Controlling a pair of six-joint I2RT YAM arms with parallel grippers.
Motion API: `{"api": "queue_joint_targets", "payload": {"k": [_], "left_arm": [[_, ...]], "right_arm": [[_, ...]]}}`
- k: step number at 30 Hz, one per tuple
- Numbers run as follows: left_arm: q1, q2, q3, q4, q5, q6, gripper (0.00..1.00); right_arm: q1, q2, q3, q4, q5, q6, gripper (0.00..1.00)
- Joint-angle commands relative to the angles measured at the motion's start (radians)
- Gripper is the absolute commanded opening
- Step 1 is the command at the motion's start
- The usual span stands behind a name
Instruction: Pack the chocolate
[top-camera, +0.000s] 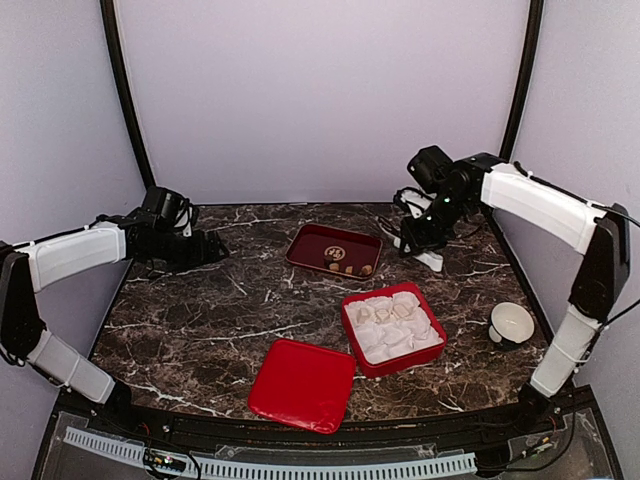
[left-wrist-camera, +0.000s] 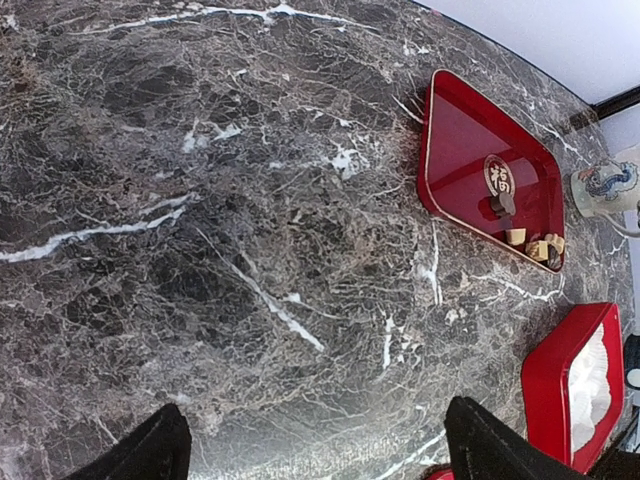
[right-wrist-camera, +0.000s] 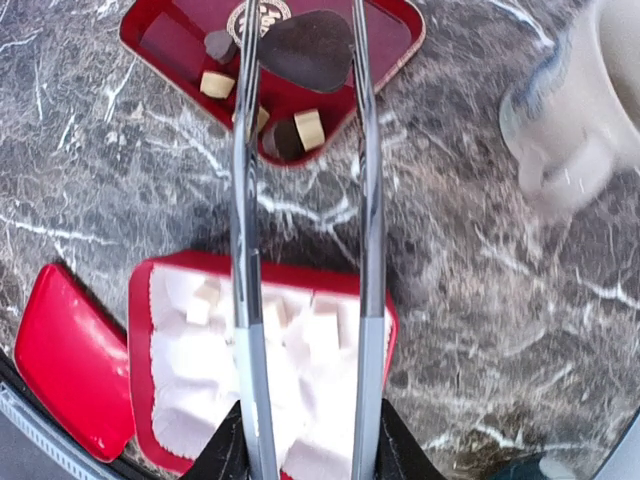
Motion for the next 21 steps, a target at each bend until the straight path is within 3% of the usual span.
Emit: {"api": "queue_joint_targets", "payload": {"k": [1, 10, 21], "left_arm": [[0.005, 0.000, 0.016, -0.013, 0.060, 0.018, 0.91], [0.003, 0.001, -0.013, 0.006, 0.111, 0.030, 0.90], [0.002, 0.003, -0.020, 0.026, 0.117, 0.008, 0.90]], "right_arm": [[0.000, -0.194, -0.138, -0.021, -0.010, 0.066, 0.26], [0.021, -0.448, -0.351, -0.141, -0.056, 0.141, 0.26], [0.091, -0.523, -0.499, -0.221, -0.081, 0.198, 0.26]]}}
